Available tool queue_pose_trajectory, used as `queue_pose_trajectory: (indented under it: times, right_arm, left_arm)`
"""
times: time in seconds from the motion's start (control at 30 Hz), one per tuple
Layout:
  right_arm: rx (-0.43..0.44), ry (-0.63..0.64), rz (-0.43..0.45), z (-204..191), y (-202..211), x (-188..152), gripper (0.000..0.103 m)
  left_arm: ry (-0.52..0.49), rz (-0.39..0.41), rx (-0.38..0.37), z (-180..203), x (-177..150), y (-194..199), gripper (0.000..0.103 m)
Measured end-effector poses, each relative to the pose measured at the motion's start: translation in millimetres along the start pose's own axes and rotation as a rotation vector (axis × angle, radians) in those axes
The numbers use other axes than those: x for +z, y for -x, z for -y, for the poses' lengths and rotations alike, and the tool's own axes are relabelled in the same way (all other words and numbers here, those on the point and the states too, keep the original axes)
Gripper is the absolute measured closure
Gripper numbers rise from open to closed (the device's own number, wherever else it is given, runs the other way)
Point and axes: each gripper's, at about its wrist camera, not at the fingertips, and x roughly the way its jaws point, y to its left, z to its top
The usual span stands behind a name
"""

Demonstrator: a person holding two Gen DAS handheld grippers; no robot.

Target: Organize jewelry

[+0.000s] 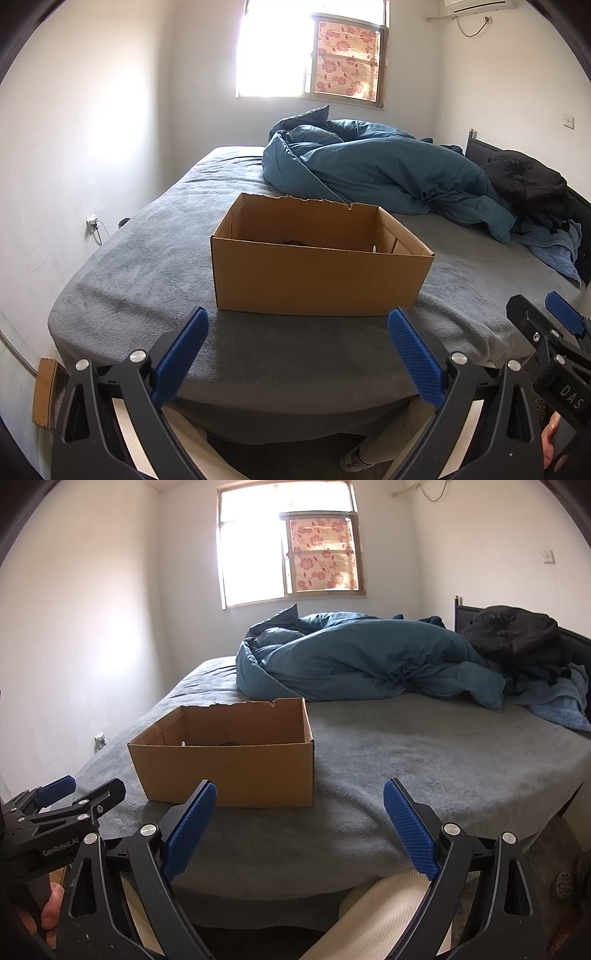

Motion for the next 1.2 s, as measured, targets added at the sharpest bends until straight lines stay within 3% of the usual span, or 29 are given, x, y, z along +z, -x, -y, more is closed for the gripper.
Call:
queue_pose_trajectory:
  times: [1.2]
  right_arm:
    - [0.005,0.012,-0.008,21,-8,9,0.015]
  left_arm:
    - [0.038,-0.006,-0.011,-27,10,-5,0.007]
